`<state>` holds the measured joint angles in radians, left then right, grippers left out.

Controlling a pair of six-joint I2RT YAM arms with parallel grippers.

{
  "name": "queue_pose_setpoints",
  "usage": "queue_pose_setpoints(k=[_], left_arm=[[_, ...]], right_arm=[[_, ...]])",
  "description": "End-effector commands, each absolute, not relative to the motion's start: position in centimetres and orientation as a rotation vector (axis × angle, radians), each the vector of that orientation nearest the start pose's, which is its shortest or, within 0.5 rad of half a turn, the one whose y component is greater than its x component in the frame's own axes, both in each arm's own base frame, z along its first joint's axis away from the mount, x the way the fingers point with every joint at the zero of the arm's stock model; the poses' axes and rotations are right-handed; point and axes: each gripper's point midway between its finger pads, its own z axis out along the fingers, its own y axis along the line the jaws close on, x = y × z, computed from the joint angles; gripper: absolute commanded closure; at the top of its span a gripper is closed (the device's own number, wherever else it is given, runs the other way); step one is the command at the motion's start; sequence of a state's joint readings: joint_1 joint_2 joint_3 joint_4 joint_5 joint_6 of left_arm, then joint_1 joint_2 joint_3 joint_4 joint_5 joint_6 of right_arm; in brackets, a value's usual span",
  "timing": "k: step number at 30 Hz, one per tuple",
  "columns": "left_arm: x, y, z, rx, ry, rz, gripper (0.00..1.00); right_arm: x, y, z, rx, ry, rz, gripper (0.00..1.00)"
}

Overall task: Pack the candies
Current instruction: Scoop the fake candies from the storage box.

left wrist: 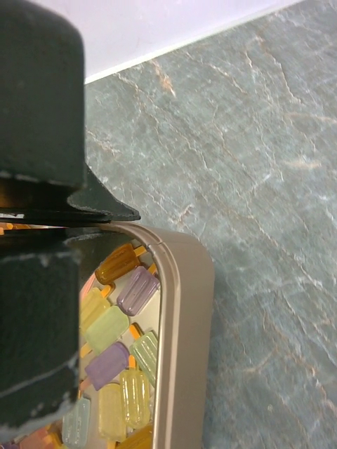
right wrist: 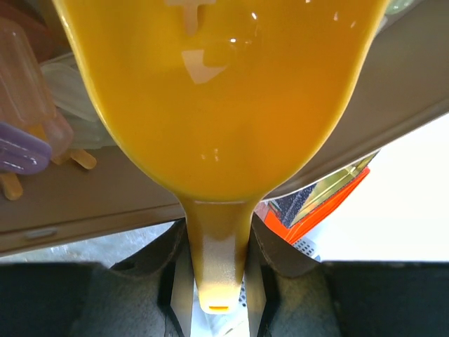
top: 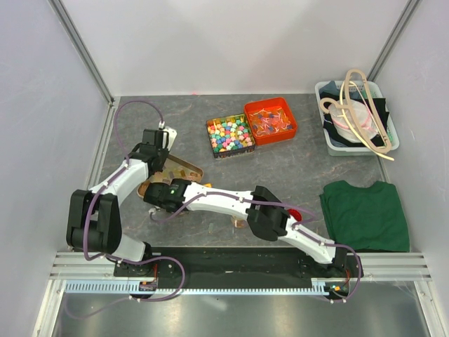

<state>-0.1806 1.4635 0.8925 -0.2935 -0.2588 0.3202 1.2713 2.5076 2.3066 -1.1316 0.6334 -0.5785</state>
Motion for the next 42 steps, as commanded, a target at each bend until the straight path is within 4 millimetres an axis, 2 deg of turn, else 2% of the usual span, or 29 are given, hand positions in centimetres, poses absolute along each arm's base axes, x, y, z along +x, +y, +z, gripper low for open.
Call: queue_pose_setpoints(k=[1, 2, 4, 5, 7, 8, 10, 17, 23, 31, 36, 42], left_arm=[[38.9, -3.9, 10.8, 0.409, 2.245, 0.214, 0.98], [38.9, -4.1, 10.8, 0.414, 2.243, 0.202, 0.98], [38.8, -4.2, 10.4, 0.416, 2.257, 0.193, 0.98], [38.9, -4.3, 10.3, 0.419, 2.258, 0.188, 0.98], [38.9, -4.4, 10.1, 0.419, 2.264, 0.183, 0.98], [38.8, -4.4, 10.1, 0.423, 2.267, 0.18, 0.98], [38.8, -4.4, 10.0, 0.421, 2.269, 0.179, 0.98], [38.7, -4.4, 9.4, 0.427, 2.286, 0.16, 0.98], [38.9, -4.4, 9.4, 0.425, 2.287, 0.157, 0.98], [38.8, -4.2, 9.2, 0.424, 2.292, 0.158, 0.98], [38.8, -4.1, 9.1, 0.418, 2.296, 0.16, 0.98], [38.8, -3.8, 9.0, 0.411, 2.299, 0.166, 0.98]], right_arm=[[24.7, 51.7, 5.9, -1.828, 1.608, -0.403, 1.0], [25.0, 52.5, 7.2, -1.761, 1.594, -0.368, 1.0], [24.9, 52.5, 7.1, -1.729, 1.609, -0.345, 1.0], [25.0, 53.2, 8.4, -1.677, 1.599, -0.31, 1.0], [24.9, 53.2, 8.4, -1.671, 1.603, -0.285, 1.0], [24.9, 53.5, 9.2, -1.642, 1.599, -0.263, 1.0], [24.6, 53.3, 9.1, -1.652, 1.596, -0.246, 1.0], [23.4, 52.9, 11.6, -1.59, 1.598, -0.069, 1.0], [23.4, 52.5, 11.3, -1.583, 1.63, -0.004, 1.0], [24.6, 51.7, 11.5, -1.528, 1.689, 0.031, 1.0], [25.6, 49.9, 11.9, -1.538, 1.719, 0.056, 1.0], [25.9, 47.8, 12.7, -1.608, 1.724, 0.089, 1.0]])
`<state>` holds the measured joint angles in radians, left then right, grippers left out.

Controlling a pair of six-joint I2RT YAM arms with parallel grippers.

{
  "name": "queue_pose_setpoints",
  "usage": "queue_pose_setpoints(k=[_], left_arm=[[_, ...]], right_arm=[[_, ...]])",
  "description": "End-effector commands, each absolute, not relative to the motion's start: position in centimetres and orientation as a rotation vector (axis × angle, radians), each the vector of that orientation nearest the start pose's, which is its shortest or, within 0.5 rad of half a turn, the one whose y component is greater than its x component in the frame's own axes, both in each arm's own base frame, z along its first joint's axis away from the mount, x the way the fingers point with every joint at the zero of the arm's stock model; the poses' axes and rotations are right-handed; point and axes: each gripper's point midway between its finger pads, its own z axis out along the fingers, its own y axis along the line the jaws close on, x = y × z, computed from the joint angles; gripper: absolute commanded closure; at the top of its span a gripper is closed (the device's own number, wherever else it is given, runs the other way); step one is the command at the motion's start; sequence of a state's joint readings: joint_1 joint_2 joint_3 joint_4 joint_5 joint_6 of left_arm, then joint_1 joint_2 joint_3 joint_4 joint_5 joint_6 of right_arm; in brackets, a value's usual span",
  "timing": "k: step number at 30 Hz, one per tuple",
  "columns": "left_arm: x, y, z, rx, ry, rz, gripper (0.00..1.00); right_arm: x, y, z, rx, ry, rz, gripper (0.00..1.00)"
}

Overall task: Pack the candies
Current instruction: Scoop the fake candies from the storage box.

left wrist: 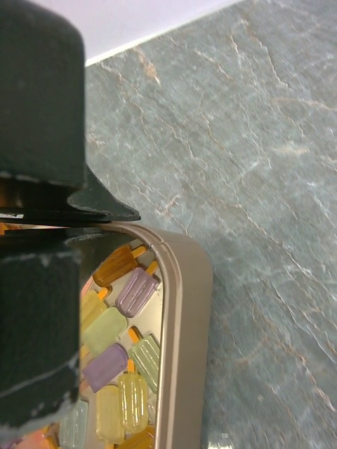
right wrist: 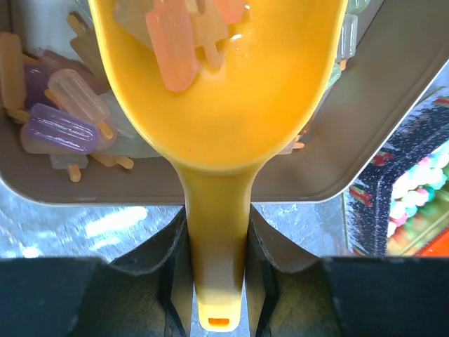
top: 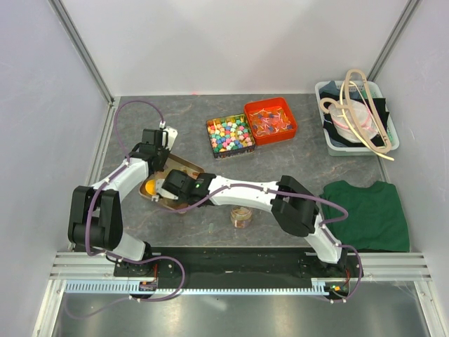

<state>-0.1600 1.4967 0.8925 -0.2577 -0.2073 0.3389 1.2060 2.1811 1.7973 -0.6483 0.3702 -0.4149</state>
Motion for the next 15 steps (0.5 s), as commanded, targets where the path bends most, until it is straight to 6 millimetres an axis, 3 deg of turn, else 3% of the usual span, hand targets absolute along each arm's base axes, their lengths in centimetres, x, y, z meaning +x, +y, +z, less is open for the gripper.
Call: queue_pose_setpoints(k=[1, 6, 15], left_arm=[[38.9, -3.8, 9.0, 0.409, 2.298, 0.166, 0.98], [38.9, -3.7, 8.8, 0.403, 2.307, 0.166, 0.98], [39.0, -3.5, 8.5, 0.401, 2.313, 0.167, 0.98]], right_arm=[[25.9, 47.3, 13.3, -1.615, 1.728, 0.095, 1.0], [25.7, 45.0, 13.7, -1.716, 1.736, 0.137, 1.0], [23.0, 41.0, 14.0, -1.959, 1.684, 0.184, 1.0]])
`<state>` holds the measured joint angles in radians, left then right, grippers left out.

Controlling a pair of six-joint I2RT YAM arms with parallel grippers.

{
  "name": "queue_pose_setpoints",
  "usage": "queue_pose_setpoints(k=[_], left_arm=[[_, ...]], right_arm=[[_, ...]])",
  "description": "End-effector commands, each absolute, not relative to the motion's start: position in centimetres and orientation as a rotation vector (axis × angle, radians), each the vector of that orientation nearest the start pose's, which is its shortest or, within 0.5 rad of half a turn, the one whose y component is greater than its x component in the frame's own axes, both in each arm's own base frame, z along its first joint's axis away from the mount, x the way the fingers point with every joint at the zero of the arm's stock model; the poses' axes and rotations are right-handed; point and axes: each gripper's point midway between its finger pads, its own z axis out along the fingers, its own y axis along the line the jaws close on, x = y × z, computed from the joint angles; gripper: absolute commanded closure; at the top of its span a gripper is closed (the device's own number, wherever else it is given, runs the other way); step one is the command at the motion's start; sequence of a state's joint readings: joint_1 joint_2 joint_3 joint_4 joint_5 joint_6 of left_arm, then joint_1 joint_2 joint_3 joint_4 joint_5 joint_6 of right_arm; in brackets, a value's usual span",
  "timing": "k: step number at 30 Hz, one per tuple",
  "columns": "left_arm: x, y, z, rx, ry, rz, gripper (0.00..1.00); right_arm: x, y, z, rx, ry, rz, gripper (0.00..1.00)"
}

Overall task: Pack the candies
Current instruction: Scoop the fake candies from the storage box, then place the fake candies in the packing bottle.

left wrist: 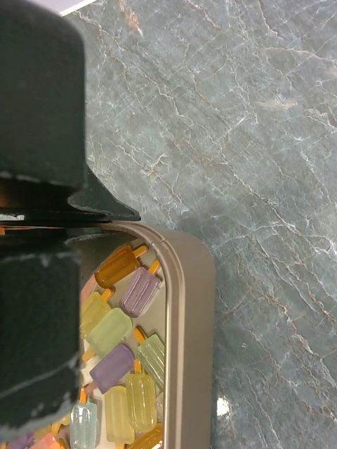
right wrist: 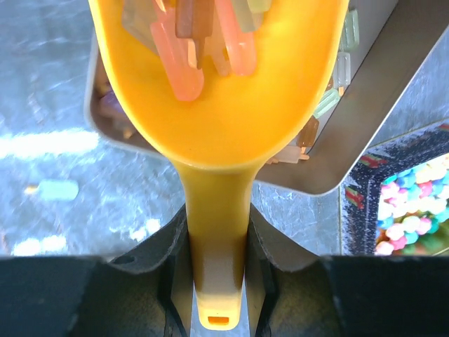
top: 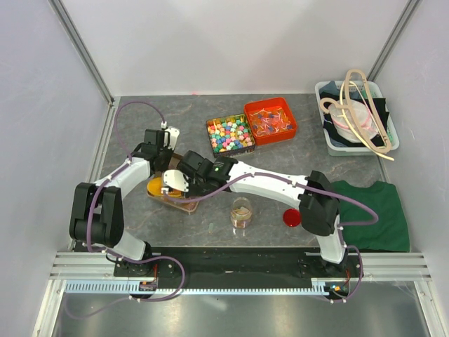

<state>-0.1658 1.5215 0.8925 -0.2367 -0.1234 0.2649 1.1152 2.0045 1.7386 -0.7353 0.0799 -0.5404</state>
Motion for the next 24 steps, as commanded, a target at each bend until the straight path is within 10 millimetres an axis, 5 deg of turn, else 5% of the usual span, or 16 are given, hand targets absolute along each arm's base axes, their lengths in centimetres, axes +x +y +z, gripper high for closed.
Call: queue_pose_setpoints(k=[1, 16, 24], left_arm=[[39.0, -3.5, 8.6, 0.398, 2.311, 0.167, 0.98], [38.9, -3.4, 8.1, 0.395, 2.327, 0.157, 0.98], [38.9, -3.1, 8.2, 0.389, 2.325, 0.167, 0.98]], right_arm=[[23.0, 40.4, 13.6, -1.992, 1.678, 0.167, 1.0], [25.8, 28.1, 16.0, -1.988, 1.8, 0.042, 1.0], [24.8, 23.3, 16.0, -1.994, 1.82, 0.073, 1.0]])
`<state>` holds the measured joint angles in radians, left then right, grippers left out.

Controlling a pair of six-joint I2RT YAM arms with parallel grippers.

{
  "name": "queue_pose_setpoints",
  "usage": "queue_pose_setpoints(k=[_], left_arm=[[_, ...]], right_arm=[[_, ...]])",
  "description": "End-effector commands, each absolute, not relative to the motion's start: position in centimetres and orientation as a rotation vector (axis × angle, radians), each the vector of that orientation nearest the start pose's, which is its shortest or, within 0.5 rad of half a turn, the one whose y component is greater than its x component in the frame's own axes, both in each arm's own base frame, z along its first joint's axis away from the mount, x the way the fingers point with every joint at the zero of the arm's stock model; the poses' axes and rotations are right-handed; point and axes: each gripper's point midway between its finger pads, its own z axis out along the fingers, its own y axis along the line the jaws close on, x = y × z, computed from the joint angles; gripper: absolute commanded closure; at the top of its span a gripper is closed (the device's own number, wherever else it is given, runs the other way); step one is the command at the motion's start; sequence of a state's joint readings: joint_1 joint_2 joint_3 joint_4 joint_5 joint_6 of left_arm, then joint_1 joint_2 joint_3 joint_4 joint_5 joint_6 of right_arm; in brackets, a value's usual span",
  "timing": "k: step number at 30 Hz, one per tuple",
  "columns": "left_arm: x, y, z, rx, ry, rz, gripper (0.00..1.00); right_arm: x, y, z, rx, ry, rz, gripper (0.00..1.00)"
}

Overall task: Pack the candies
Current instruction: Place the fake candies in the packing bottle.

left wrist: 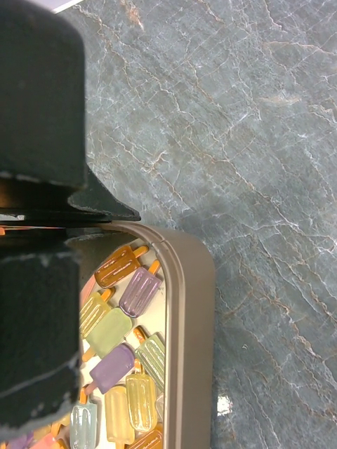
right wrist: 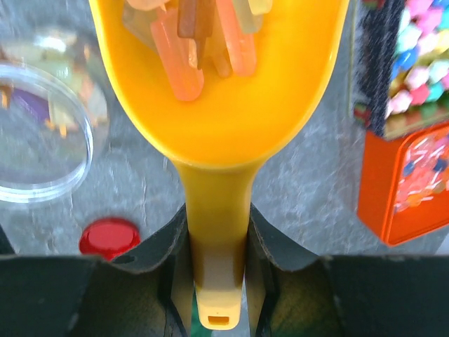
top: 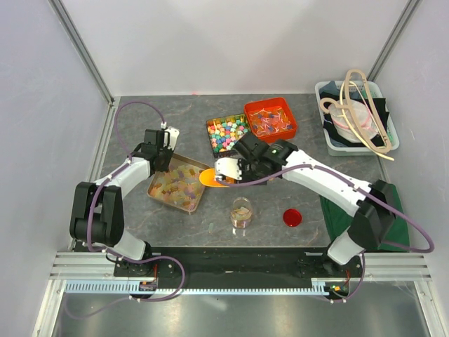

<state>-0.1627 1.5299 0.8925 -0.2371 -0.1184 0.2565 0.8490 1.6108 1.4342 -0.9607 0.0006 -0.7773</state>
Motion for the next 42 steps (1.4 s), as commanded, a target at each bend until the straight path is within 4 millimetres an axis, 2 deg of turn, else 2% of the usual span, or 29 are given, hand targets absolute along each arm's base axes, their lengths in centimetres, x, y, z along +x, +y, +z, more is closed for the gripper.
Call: queue_pose_setpoints(k=[1, 2, 4, 8, 15, 20, 29, 32, 42], left_arm=[[38.9, -3.1, 8.1, 0.388, 2.328, 0.167, 0.98], [38.9, -3.1, 8.0, 0.387, 2.329, 0.168, 0.98], [38.9, -3.0, 7.9, 0.389, 2.33, 0.167, 0.98], [39.0, -3.0, 7.4, 0.39, 2.34, 0.146, 0.98], [39.2, -2.8, 7.2, 0.396, 2.343, 0.023, 0.98], [38.9, -2.3, 7.3, 0.415, 2.347, 0.006, 0.98], [38.5, -2.1, 7.8, 0.418, 2.337, -0.02, 0.98], [38.6, -2.1, 7.6, 0.417, 2.341, -0.025, 0.98], [38.5, -2.2, 7.0, 0.414, 2.357, -0.033, 0.98]], right_arm=[[24.7, 22.7, 16.0, -2.001, 1.816, 0.071, 1.0], [24.4, 22.3, 16.6, -1.99, 1.801, 0.07, 1.0], [23.8, 21.1, 16.0, -1.998, 1.825, 0.073, 1.0], [22.4, 19.4, 16.2, -2.005, 1.827, 0.074, 1.0], [21.0, 16.5, 16.0, -2.048, 1.826, -0.009, 1.0], [20.1, 15.1, 16.3, -2.077, 1.809, -0.034, 1.0], [20.5, 12.5, 17.3, -2.061, 1.821, -0.21, 1.0], [20.8, 11.9, 18.0, -2.057, 1.819, -0.255, 1.0], [21.9, 10.5, 18.4, -2.085, 1.835, -0.417, 1.0]])
